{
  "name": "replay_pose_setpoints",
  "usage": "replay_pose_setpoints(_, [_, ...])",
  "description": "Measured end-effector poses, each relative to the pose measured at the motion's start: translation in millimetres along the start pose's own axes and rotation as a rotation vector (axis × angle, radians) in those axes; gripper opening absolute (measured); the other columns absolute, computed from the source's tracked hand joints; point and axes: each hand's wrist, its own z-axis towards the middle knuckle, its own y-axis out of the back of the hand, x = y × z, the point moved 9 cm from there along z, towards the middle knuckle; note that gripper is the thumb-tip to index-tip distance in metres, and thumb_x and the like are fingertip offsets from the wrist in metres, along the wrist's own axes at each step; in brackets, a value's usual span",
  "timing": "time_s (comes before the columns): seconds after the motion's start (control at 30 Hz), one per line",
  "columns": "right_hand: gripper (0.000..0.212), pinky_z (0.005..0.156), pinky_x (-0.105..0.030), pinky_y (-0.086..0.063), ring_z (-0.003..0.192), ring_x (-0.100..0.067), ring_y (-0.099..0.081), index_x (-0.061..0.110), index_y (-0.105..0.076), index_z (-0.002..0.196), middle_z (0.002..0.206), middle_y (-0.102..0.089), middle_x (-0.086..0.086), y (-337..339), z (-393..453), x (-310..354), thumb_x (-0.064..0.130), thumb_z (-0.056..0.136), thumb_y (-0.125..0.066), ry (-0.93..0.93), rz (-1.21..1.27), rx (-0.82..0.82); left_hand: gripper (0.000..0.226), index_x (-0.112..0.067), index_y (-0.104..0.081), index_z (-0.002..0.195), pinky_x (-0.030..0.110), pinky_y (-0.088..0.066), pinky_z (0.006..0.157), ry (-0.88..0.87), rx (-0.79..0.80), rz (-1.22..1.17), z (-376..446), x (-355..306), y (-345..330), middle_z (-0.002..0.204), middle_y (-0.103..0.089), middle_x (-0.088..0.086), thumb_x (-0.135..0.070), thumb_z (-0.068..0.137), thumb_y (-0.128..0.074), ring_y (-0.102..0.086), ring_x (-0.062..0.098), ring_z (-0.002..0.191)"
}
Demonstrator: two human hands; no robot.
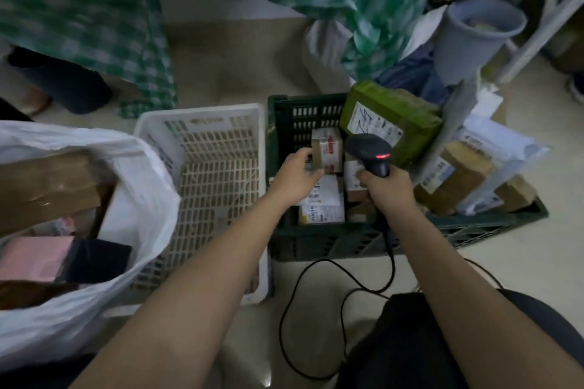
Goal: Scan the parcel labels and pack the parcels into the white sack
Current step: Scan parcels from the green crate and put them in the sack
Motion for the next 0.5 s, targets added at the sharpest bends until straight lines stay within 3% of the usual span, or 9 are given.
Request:
replay_pose_setpoints(0.1, [0.015,0.062,-0.031,-0.043,0.065,-0.021,-0.056,0.018,-0.058,0.074,0.069,-0.059,-0.004,-3.7,37.7,-3.0,0.020,0.083,-0.069,-0.015,0.019,-0.026,0.053,-0.016,-0.045,0.135,0.031,-0.043,0.096,0.057,0.023,0.058,43.8,14.6,-25.4,0.136,-0.046,0.009,-0.034,0.089,-0.065,-0.049,0.026,0.122])
replay_pose_setpoints(0.2, [0.016,0.061,-0.032,-0.044,0.065,-0.022,-0.056,0.015,-0.057,0.071,0.066,-0.058,-0.004,-11.1,61.0,-15.7,0.019,0.082,-0.069,-0.034,0.020,-0.003,0.068,-0.013,-0.041,0.138,0.039,-0.041,0.102,0.085,0.114,0.342,71.2,40.8,-51.5,0.138,-0.042,0.014,-0.037,0.083,-0.071,-0.043,0.030,0.125])
replay_pose_setpoints(0.33, [0.020,0.061,-0.029,-0.038,0.060,-0.017,-0.049,0.013,-0.055,0.068,0.063,-0.054,-0.004,-18.5,66.9,-27.7,0.016,0.083,-0.067,-0.026,-0.020,0.061,0.093,-0.012,-0.030,0.144,0.041,-0.036,0.103,0.016,0.274,0.641,80.4,67.0,-88.4,0.144,-0.033,0.014,-0.041,0.072,-0.080,-0.030,0.031,0.133])
replay_pose_setpoints(0.5, [0.023,0.057,-0.029,-0.040,0.053,-0.013,-0.049,0.017,-0.054,0.065,0.055,-0.052,0.003,-21.8,68.0,-33.3,0.013,0.083,-0.068,-0.046,0.053,0.116,0.094,-0.015,-0.029,0.142,0.044,-0.037,0.102,-0.092,0.377,0.958,87.1,77.3,-114.3,0.146,-0.026,0.012,-0.048,0.069,-0.079,-0.026,0.030,0.134])
